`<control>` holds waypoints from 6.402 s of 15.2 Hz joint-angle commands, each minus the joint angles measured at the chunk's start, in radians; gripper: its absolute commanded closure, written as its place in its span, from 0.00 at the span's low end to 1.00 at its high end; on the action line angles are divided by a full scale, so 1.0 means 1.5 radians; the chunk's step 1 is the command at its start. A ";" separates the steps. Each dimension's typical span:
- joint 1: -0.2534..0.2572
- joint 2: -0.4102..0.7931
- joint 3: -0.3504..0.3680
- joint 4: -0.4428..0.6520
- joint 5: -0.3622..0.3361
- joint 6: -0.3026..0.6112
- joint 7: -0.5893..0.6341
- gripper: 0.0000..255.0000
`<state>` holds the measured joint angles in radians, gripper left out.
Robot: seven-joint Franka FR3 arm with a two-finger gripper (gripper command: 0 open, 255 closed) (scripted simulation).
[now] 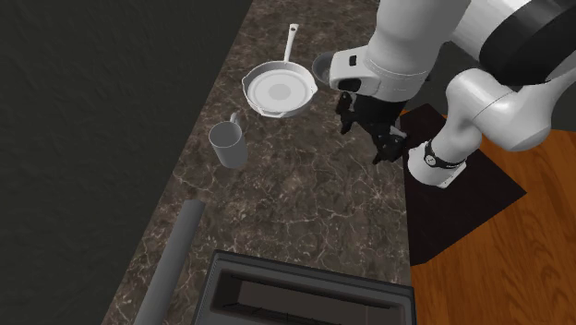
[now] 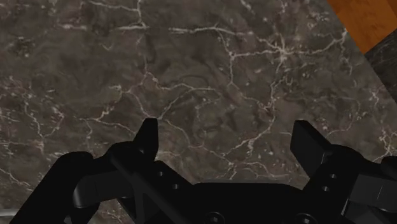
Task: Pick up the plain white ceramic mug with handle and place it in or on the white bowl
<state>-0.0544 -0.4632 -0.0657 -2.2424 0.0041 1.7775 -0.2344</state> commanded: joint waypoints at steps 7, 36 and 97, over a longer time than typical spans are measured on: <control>-0.016 0.185 -0.052 0.163 -0.002 0.036 -0.088 0.00; -0.067 0.521 -0.091 0.499 0.061 0.054 -0.215 1.00; -0.197 0.001 -0.222 0.213 -0.088 -0.162 -0.450 1.00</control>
<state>-0.3422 -0.4404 -0.3914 -1.9119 -0.1182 1.5423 -0.8952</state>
